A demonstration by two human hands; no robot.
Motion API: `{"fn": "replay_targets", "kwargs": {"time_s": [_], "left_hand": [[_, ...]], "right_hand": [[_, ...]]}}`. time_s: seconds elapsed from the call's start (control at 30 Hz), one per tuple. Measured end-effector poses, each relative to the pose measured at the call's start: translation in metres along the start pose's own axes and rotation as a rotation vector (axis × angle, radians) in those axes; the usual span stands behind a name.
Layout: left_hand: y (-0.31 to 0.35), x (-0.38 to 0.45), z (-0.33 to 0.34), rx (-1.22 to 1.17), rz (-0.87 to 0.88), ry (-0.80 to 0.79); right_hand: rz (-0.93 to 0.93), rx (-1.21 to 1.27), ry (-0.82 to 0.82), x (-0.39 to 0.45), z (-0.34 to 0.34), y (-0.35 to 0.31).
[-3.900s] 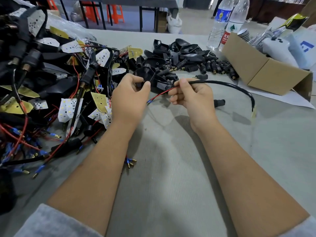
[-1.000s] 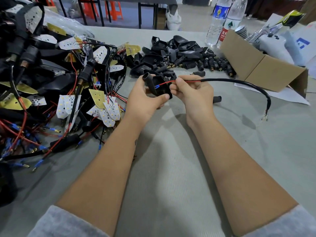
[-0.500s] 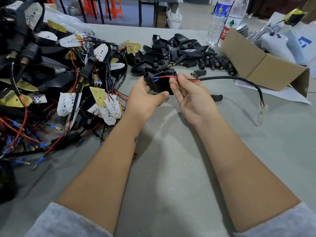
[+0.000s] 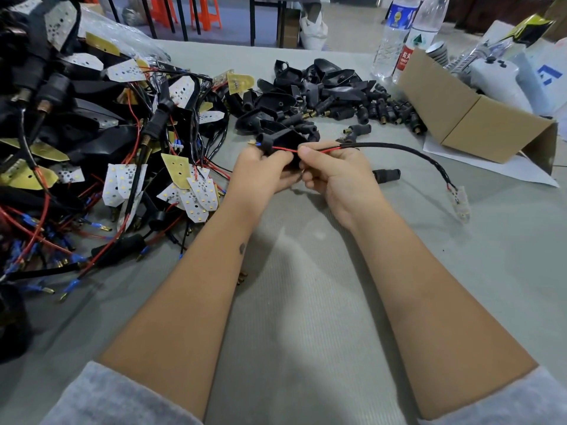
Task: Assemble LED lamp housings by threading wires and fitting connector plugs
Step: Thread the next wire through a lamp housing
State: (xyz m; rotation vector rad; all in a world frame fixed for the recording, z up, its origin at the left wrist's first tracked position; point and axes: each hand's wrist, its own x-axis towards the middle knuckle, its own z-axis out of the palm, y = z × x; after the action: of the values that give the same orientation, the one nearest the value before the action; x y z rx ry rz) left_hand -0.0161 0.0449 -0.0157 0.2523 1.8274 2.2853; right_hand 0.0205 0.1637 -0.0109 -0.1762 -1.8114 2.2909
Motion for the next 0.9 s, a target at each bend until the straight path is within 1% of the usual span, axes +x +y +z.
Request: {"fn": "replay_targets", "kwargs": {"time_s": [0.1,0.23,0.3,0.4,0.47,0.53,0.63,0.7,0.8,0.9], "left_hand": [[0.001,-0.001,0.001,0.019,-0.030,-0.073],[0.003,-0.003,0.003,0.011,-0.069,-0.158],[0.002,-0.002,0.004,0.017,-0.063,-0.133],[0.001,-0.001,0.004,0.003,-0.033,-0.043],[0.001,0.000,0.002,-0.030,-0.030,0.006],[0.001,0.000,-0.001,-0.078,-0.036,0.024],[0.005,0.001,-0.004,-0.224,-0.063,0.054],[0.007,0.001,-0.005,-0.283,-0.080,0.062],[0.008,-0.001,-0.003,-0.257,-0.101,0.034],[0.007,-0.001,0.000,-0.148,-0.123,-0.013]], "right_hand": [[-0.033,-0.122,-0.007,-0.001,0.005,0.004],[-0.043,-0.108,0.003,0.000,0.003,0.004],[-0.045,-0.096,-0.004,0.000,0.002,0.004],[-0.029,-0.093,-0.020,0.000,0.003,0.004],[-0.012,-0.047,-0.012,0.001,0.003,0.003],[0.013,0.072,0.033,0.003,0.001,0.001],[0.050,0.327,0.134,0.006,-0.005,-0.002],[0.047,0.405,0.166,0.007,-0.009,-0.003],[0.019,0.363,0.154,0.007,-0.008,-0.002],[0.000,0.323,0.114,0.005,-0.004,0.001]]}}
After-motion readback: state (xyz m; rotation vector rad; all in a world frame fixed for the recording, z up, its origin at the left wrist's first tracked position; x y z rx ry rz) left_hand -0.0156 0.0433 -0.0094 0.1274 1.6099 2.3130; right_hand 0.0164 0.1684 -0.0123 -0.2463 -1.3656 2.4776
